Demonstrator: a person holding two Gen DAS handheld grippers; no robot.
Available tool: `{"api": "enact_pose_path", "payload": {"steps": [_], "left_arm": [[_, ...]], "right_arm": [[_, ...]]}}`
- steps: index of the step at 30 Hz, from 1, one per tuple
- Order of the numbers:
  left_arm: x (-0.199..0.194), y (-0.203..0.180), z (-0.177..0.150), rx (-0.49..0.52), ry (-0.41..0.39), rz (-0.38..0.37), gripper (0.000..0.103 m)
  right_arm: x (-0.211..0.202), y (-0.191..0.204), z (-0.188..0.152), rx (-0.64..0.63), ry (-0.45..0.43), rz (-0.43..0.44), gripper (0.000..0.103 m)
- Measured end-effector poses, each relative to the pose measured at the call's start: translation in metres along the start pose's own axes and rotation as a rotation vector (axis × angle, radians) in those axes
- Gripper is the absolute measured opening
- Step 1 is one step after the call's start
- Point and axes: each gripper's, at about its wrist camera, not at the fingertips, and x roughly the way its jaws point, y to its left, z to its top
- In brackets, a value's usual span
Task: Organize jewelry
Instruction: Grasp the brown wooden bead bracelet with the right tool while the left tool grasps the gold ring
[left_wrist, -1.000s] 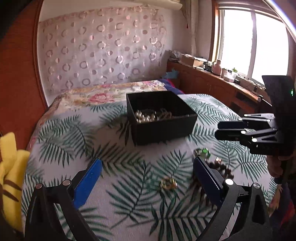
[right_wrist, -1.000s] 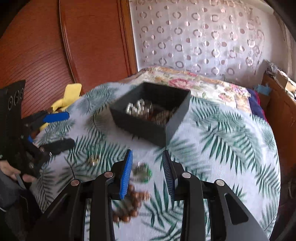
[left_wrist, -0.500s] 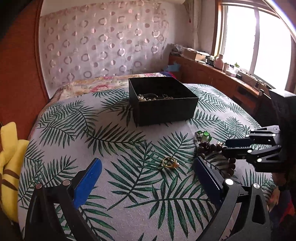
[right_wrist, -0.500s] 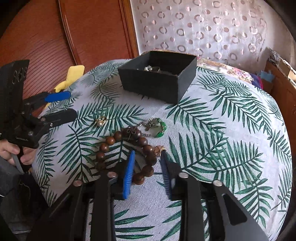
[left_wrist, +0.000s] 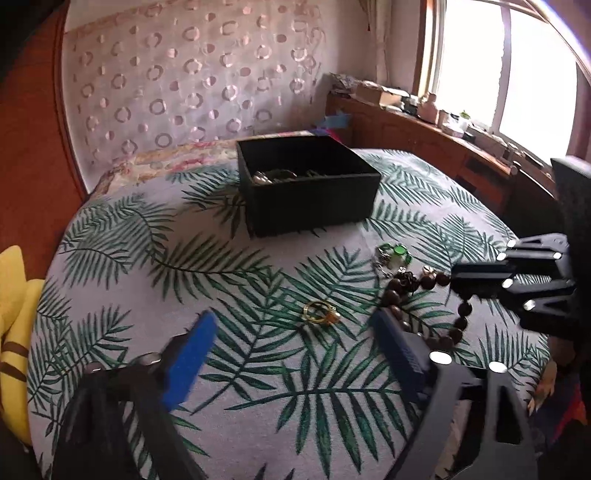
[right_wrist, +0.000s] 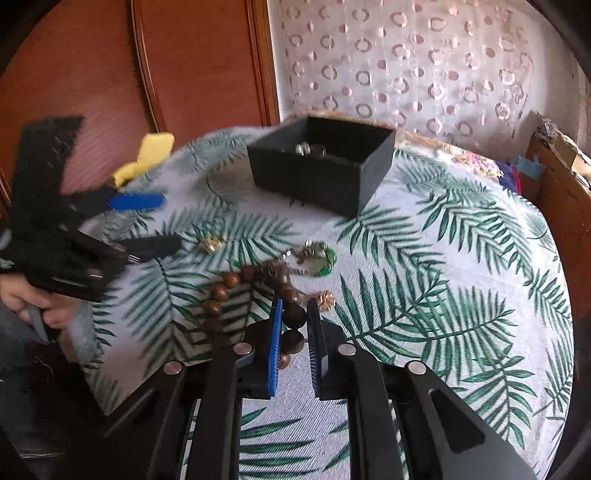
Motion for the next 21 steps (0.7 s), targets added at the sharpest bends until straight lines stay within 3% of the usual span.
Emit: {"api": "enact_pose_path", "payload": {"steps": [4, 6, 19, 21], "left_arm": [[0.008, -0.007, 0.002, 0.016, 0.039, -0.033, 0.054], [0.013, -0.011, 0.002, 0.024, 0.060, -0.039, 0.036], [0.031, -0.014, 0.007, 0.007, 0.093, -0.020, 0.033], [0.032, -0.014, 0.008, 0.013, 0.092, -0.013, 0.023]], "right_arm": [[-0.020, -0.001, 0.005, 0.005, -0.048, 0.010, 0.015], [-0.026, -0.001, 0.007, 0.004, -0.063, 0.011, 0.015], [-0.039, 0.005, -0.001, -0.002, -0.076, 0.030, 0.015], [-0.038, 0.008, -0.002, -0.008, -0.068, 0.036, 0.015]]}}
